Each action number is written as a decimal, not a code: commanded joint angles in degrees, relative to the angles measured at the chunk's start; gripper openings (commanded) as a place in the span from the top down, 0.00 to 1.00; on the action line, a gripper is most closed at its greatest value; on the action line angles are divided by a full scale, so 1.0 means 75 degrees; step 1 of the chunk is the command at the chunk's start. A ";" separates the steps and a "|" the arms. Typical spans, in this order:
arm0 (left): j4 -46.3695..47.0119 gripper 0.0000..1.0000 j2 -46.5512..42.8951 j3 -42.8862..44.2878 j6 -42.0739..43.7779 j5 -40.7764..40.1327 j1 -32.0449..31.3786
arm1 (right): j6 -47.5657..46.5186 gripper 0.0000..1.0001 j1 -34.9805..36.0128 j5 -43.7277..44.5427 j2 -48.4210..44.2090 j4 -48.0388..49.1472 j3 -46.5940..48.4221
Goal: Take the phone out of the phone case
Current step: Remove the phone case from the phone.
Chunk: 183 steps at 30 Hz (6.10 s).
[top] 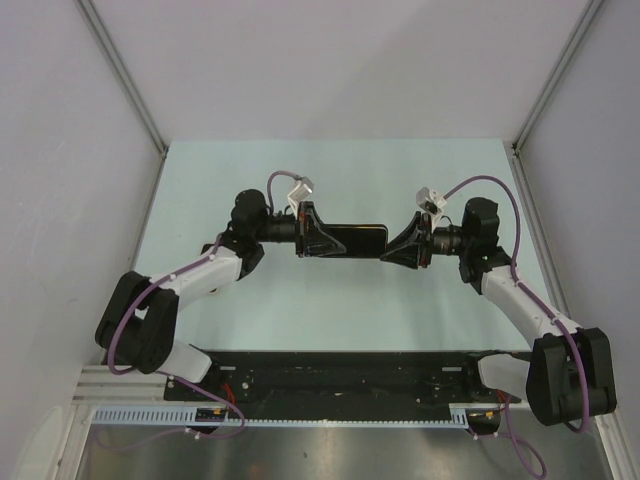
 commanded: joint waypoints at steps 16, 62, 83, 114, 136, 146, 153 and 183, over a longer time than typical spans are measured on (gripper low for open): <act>0.0543 1.00 -0.0148 0.0477 -0.0251 0.0421 -0.0042 | -0.1412 0.73 0.0100 -0.0206 -0.0147 -0.0669 0.0049; 0.0543 1.00 -0.0042 0.0465 -0.0193 0.0479 -0.0112 | -0.0906 0.71 0.0053 -0.1002 -0.0182 -0.0282 0.0049; 0.0543 1.00 -0.0019 0.0523 -0.0333 0.0643 -0.0112 | -0.3039 0.77 0.0088 -0.0792 -0.0323 -0.1770 0.0049; 0.0543 1.00 -0.0183 0.0547 -0.0286 0.1218 -0.0288 | -0.3990 0.67 -0.0134 -0.1400 -0.0370 -0.2509 0.0049; 0.0555 1.00 0.0087 0.0453 -0.0216 0.0772 -0.0147 | -0.2725 0.53 -0.0217 -0.1237 -0.0335 -0.1386 0.0049; 0.0555 1.00 0.0110 0.0430 -0.0134 0.0737 -0.0159 | -0.2302 0.53 -0.0240 -0.1143 -0.0335 -0.1126 0.0049; 0.0543 1.00 0.0075 0.0441 -0.0169 0.0831 -0.0159 | -0.2314 0.54 -0.0252 -0.0874 -0.0311 -0.1080 0.0049; 0.0543 1.00 -0.0066 0.0500 -0.0134 0.1967 -0.0475 | -0.1260 0.56 -0.0416 0.0849 0.0134 -0.0095 0.0049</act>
